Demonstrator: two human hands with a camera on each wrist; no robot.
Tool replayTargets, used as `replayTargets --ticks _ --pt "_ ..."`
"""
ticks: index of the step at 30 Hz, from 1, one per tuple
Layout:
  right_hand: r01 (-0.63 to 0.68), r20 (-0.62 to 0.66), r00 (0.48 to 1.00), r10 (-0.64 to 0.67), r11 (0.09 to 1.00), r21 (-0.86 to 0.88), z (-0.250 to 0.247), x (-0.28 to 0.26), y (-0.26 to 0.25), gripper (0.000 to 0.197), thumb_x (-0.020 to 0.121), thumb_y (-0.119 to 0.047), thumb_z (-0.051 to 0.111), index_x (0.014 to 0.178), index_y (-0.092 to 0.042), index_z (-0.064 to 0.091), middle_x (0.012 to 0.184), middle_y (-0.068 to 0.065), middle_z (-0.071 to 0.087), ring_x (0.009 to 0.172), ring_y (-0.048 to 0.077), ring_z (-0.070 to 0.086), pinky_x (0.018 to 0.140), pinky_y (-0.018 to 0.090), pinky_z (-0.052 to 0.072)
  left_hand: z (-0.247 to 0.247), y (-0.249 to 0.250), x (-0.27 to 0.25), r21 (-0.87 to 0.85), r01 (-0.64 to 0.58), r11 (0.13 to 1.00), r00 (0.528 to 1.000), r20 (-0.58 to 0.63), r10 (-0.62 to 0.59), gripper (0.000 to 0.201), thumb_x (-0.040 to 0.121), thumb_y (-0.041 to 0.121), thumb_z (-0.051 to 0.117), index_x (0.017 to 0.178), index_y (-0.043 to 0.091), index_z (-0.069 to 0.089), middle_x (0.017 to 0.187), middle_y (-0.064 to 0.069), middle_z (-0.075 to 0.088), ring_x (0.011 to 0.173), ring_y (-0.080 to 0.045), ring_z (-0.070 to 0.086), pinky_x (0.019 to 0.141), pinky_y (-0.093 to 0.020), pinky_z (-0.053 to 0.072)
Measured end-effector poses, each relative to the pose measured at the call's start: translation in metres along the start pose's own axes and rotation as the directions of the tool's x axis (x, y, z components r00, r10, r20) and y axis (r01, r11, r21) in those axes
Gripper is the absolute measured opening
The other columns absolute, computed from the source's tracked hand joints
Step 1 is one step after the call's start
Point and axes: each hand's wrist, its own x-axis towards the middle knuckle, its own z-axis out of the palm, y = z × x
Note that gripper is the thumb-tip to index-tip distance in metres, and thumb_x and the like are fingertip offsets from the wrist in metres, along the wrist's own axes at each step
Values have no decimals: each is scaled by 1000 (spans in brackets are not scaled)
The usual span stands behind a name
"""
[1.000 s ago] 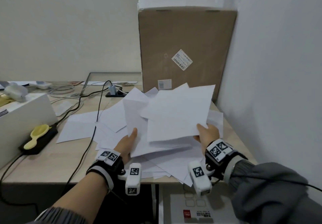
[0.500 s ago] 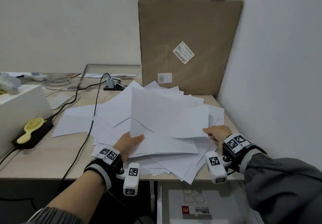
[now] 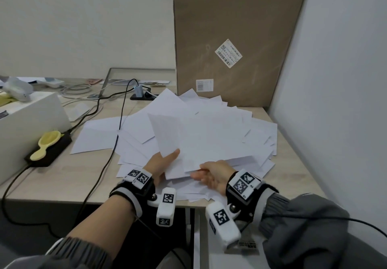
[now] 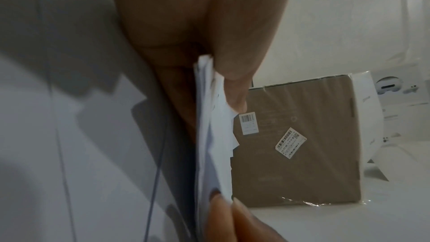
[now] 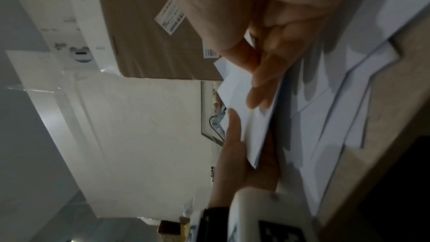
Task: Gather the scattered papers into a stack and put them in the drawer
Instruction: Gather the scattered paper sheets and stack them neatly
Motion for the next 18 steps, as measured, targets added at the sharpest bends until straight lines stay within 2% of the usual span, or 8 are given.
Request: replayTargets --ticks 3,6,9,11,12,13,15,18 --pt "-36 118 992 52 991 -132 7 -12 -3 26 97 -24 50 90 0 58 63 12 70 40 9 62 32 14 40 -6 5 -3 10 28 1000 998 62 -29 40 87 4 64 124 -6 55 120 -25 64 112 -40 60 96 -48 49" --pt "-14 154 985 73 936 -352 -3 -30 -14 33 92 -36 57 85 -5 62 65 7 72 45 6 64 36 12 41 -12 9 -5 23 12 1000 999 44 -13 40 84 -8 60 124 -9 54 123 -27 61 112 -42 59 96 -50 48" --pt "139 19 989 -146 889 -436 -35 -35 -26 27 90 -34 61 79 -9 62 70 5 72 49 5 62 46 15 41 -14 5 -7 13 4 1000 1000 -8 -4 39 84 -7 60 123 -7 55 119 -26 63 110 -42 60 98 -52 47" --pt "268 -136 923 -359 857 -441 -60 -34 -36 20 87 -30 65 88 -10 61 95 12 72 68 11 64 61 23 45 -17 4 -8 17 -14 1000 1000 14 14 40 84 -5 62 123 -5 56 116 -25 65 106 -41 63 94 -51 49" --pt "299 -195 885 -422 838 -457 -72 -33 -43 27 85 -30 68 100 -9 60 112 14 66 84 16 63 72 27 46 -19 5 -11 19 -27 999 999 35 27 37 85 -4 61 122 -4 57 113 -24 67 102 -39 65 88 -47 53" --pt "296 -223 871 -438 830 -472 -83 -30 -49 46 82 -31 71 118 -8 53 126 13 57 102 21 59 83 30 44 -20 7 -14 9 -42 999 997 59 41 33 86 -4 61 119 -1 59 110 -22 69 97 -36 68 80 -42 55" --pt "283 -171 906 -388 853 -439 -99 -27 -58 82 76 -34 76 141 -9 34 139 9 47 124 25 49 97 34 40 -21 14 -21 -18 -68 997 990 124 70 25 87 -4 59 111 3 62 100 -15 74 87 -29 72 69 -35 57" --pt "344 82 938 -336 929 -139 -107 -23 -57 102 44 -41 92 132 -8 51 123 8 65 113 27 62 95 40 50 -23 24 -32 -38 -97 995 971 215 103 24 85 -5 61 107 4 63 94 -13 75 81 -25 73 66 -33 59"
